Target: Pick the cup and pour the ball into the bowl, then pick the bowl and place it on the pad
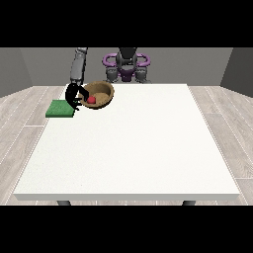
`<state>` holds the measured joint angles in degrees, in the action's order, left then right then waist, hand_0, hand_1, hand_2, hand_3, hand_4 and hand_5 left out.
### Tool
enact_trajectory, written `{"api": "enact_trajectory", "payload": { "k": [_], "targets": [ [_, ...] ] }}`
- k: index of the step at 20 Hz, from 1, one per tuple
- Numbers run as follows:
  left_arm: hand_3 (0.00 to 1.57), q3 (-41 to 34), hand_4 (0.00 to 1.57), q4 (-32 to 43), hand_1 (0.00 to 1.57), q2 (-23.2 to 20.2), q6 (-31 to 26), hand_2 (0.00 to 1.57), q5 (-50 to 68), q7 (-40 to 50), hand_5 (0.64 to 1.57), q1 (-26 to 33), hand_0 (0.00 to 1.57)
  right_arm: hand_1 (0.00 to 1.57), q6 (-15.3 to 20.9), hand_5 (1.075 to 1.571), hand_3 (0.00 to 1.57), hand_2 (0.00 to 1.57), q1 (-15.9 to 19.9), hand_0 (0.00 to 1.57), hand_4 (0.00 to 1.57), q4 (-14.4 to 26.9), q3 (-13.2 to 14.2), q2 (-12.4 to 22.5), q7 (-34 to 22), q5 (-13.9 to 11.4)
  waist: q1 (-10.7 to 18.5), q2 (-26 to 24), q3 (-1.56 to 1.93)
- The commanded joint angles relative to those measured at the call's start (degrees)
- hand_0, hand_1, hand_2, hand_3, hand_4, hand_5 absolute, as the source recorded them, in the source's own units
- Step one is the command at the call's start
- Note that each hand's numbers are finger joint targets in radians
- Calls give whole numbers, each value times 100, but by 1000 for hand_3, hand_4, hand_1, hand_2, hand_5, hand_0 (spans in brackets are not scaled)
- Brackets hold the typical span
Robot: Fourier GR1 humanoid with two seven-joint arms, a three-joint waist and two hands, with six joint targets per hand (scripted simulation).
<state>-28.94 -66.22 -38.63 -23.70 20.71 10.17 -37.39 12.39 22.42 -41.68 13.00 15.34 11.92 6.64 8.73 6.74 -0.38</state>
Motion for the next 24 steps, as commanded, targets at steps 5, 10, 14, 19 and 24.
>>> {"api": "enact_trajectory", "payload": {
  "k": [5, 10, 14, 19, 24],
  "targets": [
    [0, -436, 1204, 944, 0, -456, -197, 0, -202, -743, 1537, 459, 0, 1571, -475, 1559, 828, 1571, 542, 1571, 1041, -446, -356, 1376, -1913, -413, -842, -71, 21],
    [0, -250, 1201, 731, 0, -276, -133, 0, -237, -731, 1545, 686, 0, 1571, -983, 1566, 671, 1571, 721, 1571, 1067, -274, 105, 1972, -2262, -90, -752, -284, 37],
    [0, -230, 1203, 792, 0, -230, -156, 0, -308, -1087, 1542, 908, 0, 1571, -1218, 1566, 671, 1571, 662, 1571, 1067, -345, 185, 2086, -2258, -39, -840, -262, 37],
    [0, -341, 1211, 1008, 0, -532, -83, 0, -236, -1231, 1554, 569, 0, 1571, -1460, 1564, 532, 1571, 957, 1571, 1099, -189, 355, 2384, -2026, -17, -827, 318, 38],
    [0, -327, 1212, 759, 0, -467, -112, 0, -112, -1313, 1553, 660, 0, 1571, -1319, 1566, 453, 1571, 783, 1571, 1069, 407, 716, 2190, -1453, 162, -611, 532, 43]
  ]
}}
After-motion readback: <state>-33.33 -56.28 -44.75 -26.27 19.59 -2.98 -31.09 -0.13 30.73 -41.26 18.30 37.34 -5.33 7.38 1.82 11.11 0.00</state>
